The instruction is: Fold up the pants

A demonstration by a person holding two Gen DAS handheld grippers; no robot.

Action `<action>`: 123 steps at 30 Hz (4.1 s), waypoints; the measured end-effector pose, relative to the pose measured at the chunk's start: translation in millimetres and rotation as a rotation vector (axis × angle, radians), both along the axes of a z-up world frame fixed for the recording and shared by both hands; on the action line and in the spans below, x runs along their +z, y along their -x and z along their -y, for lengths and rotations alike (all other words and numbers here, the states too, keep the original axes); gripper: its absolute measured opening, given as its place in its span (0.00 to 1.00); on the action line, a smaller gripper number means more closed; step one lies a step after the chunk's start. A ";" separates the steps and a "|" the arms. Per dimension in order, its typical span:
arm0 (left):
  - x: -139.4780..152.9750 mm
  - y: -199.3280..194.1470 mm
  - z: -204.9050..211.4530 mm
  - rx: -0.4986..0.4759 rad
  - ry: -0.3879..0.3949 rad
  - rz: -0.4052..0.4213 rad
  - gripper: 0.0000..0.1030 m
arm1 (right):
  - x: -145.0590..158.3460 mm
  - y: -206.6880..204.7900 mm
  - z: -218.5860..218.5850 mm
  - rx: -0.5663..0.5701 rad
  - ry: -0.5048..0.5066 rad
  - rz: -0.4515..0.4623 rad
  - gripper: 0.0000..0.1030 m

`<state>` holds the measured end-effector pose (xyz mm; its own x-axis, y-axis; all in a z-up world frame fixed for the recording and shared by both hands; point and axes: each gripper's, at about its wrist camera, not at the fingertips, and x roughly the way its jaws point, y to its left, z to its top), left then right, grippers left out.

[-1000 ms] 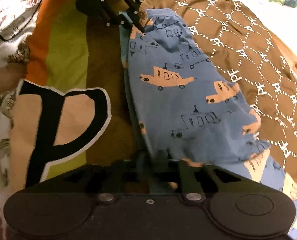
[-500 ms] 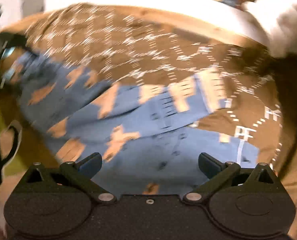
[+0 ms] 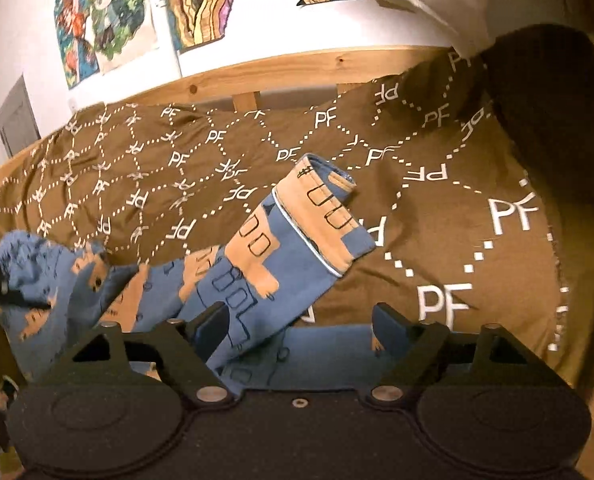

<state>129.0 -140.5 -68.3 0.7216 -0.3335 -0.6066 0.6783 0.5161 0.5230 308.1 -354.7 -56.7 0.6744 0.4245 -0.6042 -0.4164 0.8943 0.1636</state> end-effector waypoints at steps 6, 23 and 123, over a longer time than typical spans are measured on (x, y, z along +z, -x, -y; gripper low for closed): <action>-15.4 10.6 14.5 0.016 -0.092 0.056 0.53 | -9.1 -7.7 -5.2 -0.021 -0.051 -0.020 0.72; -18.4 -8.4 11.3 0.125 -0.051 -0.089 0.01 | -4.7 -24.1 12.9 -0.120 -0.095 0.020 0.55; 54.2 -214.2 -183.8 0.405 0.232 -0.503 0.53 | 10.2 -28.5 -148.8 0.559 0.275 -0.089 0.63</action>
